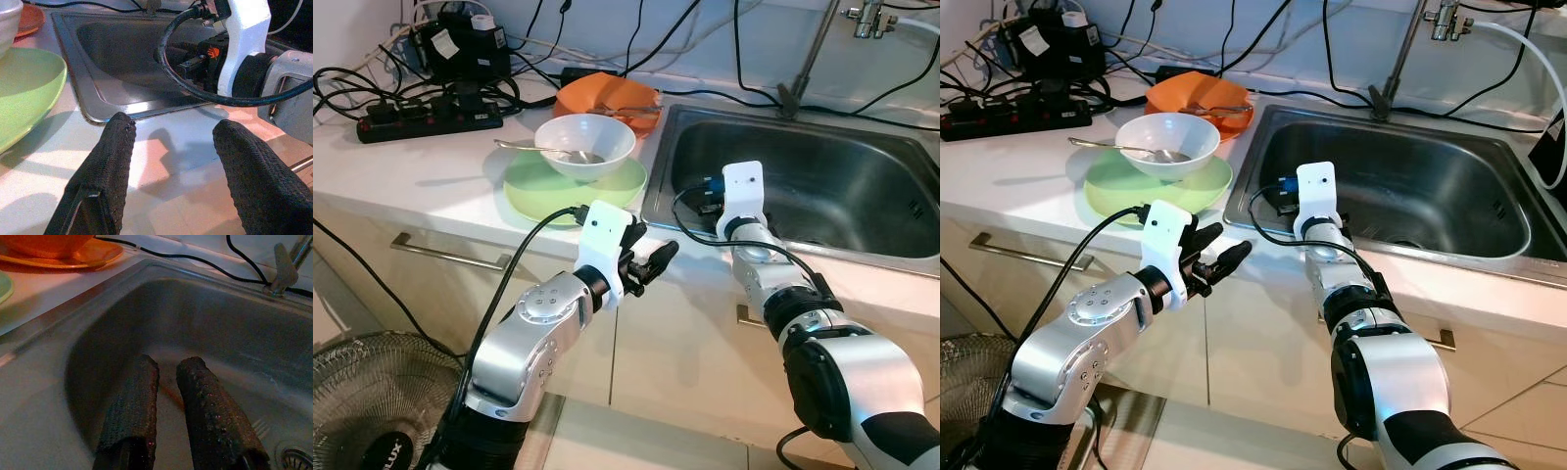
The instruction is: Kitchen organization
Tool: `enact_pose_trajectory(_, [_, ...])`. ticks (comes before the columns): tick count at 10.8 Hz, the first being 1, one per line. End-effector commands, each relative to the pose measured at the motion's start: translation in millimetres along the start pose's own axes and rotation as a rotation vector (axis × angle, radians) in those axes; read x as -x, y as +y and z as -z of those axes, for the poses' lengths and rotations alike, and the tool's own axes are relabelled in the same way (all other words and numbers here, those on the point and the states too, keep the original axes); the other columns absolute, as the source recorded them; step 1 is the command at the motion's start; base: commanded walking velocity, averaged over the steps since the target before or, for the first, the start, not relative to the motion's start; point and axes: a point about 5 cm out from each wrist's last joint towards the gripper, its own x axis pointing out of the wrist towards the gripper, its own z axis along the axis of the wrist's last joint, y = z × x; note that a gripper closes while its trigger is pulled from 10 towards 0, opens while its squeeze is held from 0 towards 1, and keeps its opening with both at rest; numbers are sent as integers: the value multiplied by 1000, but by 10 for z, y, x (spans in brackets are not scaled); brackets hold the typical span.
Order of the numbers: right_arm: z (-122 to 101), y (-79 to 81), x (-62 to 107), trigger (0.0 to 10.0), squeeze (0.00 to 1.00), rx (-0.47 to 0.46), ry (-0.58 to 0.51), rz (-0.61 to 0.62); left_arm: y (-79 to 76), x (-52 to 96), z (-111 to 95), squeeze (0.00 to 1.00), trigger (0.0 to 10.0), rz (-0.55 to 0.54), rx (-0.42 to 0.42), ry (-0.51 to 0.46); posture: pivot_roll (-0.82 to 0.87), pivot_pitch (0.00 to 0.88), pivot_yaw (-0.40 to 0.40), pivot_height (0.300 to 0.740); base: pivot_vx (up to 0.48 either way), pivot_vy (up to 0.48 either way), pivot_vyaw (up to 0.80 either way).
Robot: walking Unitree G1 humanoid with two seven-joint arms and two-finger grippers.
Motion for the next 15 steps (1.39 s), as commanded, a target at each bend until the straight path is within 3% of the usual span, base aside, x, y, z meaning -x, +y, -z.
enact_pose_trajectory(1, [10, -46, 5, 10000, 0, 16, -5, 12, 14, -22, -25, 0, 10000, -13, -7, -12, 319, 70, -42, 740, 0, 0, 0])
enact_pose_trajectory(4, [-286, 22, -24, 10000, 0, 4, -174, -25, 151, -55, -117, 0, 10000, -138, -57, -96, 294, 58, -43, 740, 0, 0, 0])
enact_pose_trajectory(6, [-471, 169, 21, 10000, 0, 30, -330, -112, 253, -37, -219, 0, 10000, -243, -117, -200, 277, 52, -47, 740, 0, 0, 0])
enact_pose_trajectory(9, [-636, 259, 128, 10000, 0, -86, -465, -161, 583, 103, -276, 0, 10000, -532, -101, -288, 258, 43, -53, 740, 0, 0, 0])
enact_pose_trajectory(11, [-604, 336, 210, 10000, 0, -117, -481, -180, 730, 147, -242, 0, 10000, -617, -77, -306, 245, 39, -55, 740, 0, 0, 0])
enact_pose_trajectory(13, [-458, 368, 277, 10000, 0, -147, -431, -179, 981, 144, -297, 0, 10000, -692, -6, -356, 236, 29, -58, 740, 0, 0, 0])
enact_pose_trajectory(15, [-439, 346, 306, 10000, 0, -145, -422, -172, 1153, 98, -346, 0, 10000, -710, 154, -405, 219, 23, -58, 740, 0, 0, 0])
